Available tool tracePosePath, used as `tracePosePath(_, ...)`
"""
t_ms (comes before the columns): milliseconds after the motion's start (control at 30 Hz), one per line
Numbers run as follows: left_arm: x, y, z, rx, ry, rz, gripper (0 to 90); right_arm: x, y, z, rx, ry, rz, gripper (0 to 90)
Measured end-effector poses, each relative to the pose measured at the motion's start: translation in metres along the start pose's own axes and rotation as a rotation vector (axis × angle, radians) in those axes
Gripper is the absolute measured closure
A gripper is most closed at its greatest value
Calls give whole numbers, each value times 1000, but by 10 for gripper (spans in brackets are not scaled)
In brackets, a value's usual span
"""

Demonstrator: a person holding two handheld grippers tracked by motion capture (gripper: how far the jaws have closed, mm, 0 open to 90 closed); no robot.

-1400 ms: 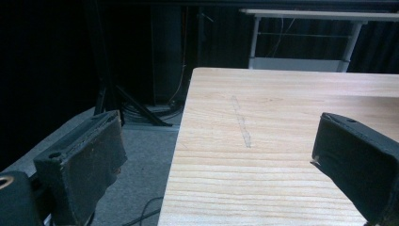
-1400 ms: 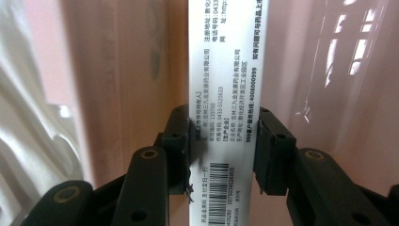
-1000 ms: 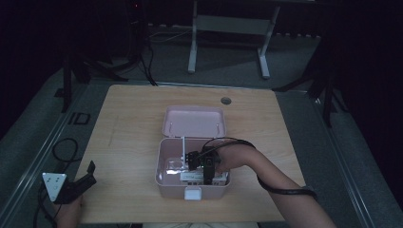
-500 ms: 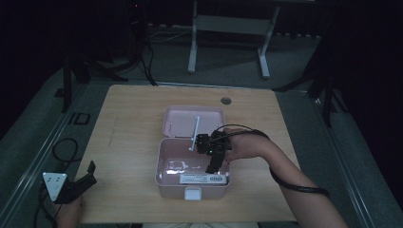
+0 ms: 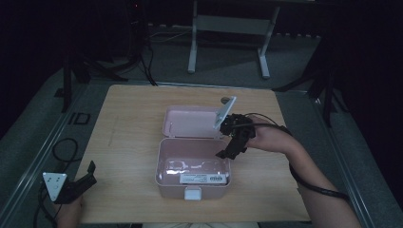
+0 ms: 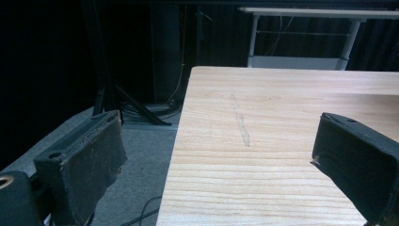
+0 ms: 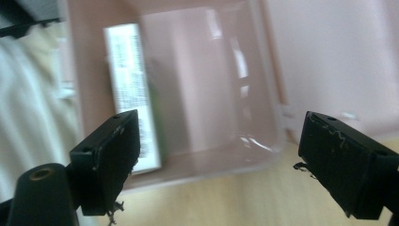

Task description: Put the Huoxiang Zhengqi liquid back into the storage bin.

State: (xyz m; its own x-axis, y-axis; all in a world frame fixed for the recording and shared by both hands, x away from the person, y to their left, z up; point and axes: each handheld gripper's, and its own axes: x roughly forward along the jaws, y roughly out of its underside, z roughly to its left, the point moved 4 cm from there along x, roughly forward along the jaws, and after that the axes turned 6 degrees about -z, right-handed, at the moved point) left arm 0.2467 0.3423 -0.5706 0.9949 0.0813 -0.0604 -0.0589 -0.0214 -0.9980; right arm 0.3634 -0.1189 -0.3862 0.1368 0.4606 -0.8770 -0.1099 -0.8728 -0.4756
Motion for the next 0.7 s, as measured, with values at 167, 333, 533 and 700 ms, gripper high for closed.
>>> tracePosePath(167,0,0,0,6,1,4,33,-1,24,-17,41,73,-23,125)
tracePosePath(333,0,0,0,3,0,3,33,12,52,-35,119,130,-21,126)
tracePosePath(533,0,0,0,5,1,4,33,37,84,-48,200,134,-9,125)
tracePosePath(700,0,0,0,6,-1,3,33,57,101,-57,264,204,-71,124)
